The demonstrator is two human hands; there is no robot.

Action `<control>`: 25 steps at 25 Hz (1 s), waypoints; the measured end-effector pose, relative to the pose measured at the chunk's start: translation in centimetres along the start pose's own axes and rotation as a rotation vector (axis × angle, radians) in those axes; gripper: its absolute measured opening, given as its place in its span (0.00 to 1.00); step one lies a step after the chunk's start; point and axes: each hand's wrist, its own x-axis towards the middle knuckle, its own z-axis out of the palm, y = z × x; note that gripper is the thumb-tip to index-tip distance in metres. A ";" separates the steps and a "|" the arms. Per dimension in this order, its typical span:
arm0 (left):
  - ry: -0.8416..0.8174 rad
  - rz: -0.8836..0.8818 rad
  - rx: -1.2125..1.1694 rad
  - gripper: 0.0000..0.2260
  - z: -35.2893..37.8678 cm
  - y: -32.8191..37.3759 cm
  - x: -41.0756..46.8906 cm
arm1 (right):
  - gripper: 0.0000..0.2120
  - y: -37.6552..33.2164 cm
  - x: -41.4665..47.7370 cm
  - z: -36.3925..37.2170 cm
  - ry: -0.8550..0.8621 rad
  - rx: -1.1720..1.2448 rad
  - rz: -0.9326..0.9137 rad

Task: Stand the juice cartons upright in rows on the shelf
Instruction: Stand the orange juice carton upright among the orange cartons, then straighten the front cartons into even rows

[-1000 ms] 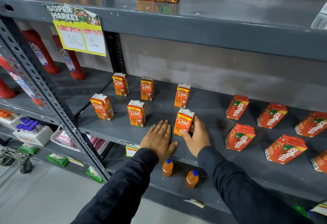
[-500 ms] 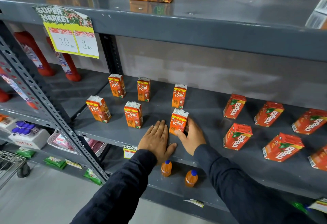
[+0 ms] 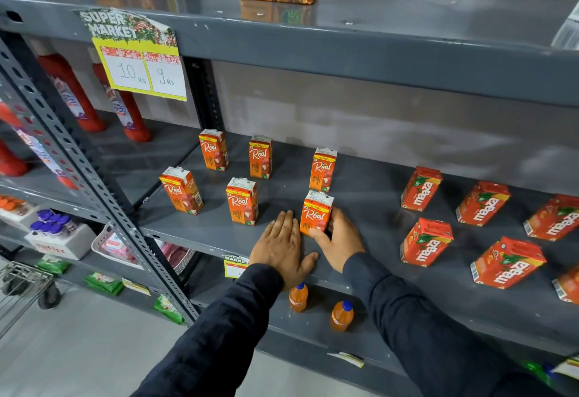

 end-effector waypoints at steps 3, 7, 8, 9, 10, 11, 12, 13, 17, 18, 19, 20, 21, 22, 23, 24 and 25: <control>0.000 -0.004 -0.002 0.41 0.0 -0.1 0.0 | 0.22 0.0 0.1 0.0 -0.002 -0.015 -0.006; 0.004 -0.003 -0.011 0.40 -0.1 0.0 0.0 | 0.22 0.1 0.0 0.0 -0.005 -0.039 0.002; 0.006 -0.002 -0.013 0.40 -0.2 0.0 -0.1 | 0.24 0.1 0.0 0.0 -0.010 -0.027 0.007; 0.005 0.000 -0.014 0.40 -0.2 -0.1 -0.1 | 0.28 0.1 -0.1 0.0 -0.017 -0.002 0.013; 0.006 0.002 -0.012 0.40 -0.3 -0.1 -0.2 | 0.33 0.2 -0.1 0.0 -0.019 0.028 0.023; 0.007 0.003 -0.010 0.40 -0.3 0.0 -0.2 | 0.37 0.3 -0.2 -0.1 -0.009 0.053 0.036; 0.007 0.003 -0.007 0.40 -0.3 0.0 -0.2 | 0.41 0.5 -0.5 -0.2 0.013 0.070 0.051; 0.004 0.002 -0.005 0.40 -0.3 0.0 -0.2 | 0.44 0.7 -0.9 -0.3 0.038 0.093 0.065; 0.000 -0.004 0.006 0.41 -0.1 0.0 -0.1 | 0.39 1.8 -4.0 -1.1 0.114 0.262 0.066; 0.000 -0.003 0.007 0.41 0.0 -0.1 -0.1 | 0.35 2.0 -5.0 -1.4 0.131 0.290 0.065; -0.002 -0.004 0.006 0.41 0.1 -0.1 -0.1 | 0.31 2.2 -6.0 -1.7 0.152 0.312 0.062; -0.006 -0.006 0.006 0.40 0.1 -0.2 -0.1 | 0.25 2.5 -7.1 -2.0 0.184 0.333 0.058; -0.011 -0.006 0.007 0.40 0.2 -0.3 0.0 | 0.21 3.0 -8.3 -2.4 0.229 0.348 0.056; -0.016 -0.004 0.010 0.40 0.3 -0.3 0.0 | 0.19 3.5 -9.6 -2.9 0.292 0.346 0.053; -0.020 -0.002 0.014 0.40 0.4 -0.3 0.1 | 0.19 4.0 -10.8 -3.5 0.372 0.330 0.038; -0.023 -0.001 0.015 0.40 0.4 -0.3 0.1 | 0.22 4.6 -11.8 -4.4 0.466 0.310 0.013; -0.024 0.000 0.015 0.40 0.5 -0.4 0.1 | 0.25 5.0 -12.3 -5.4 0.572 0.299 -0.013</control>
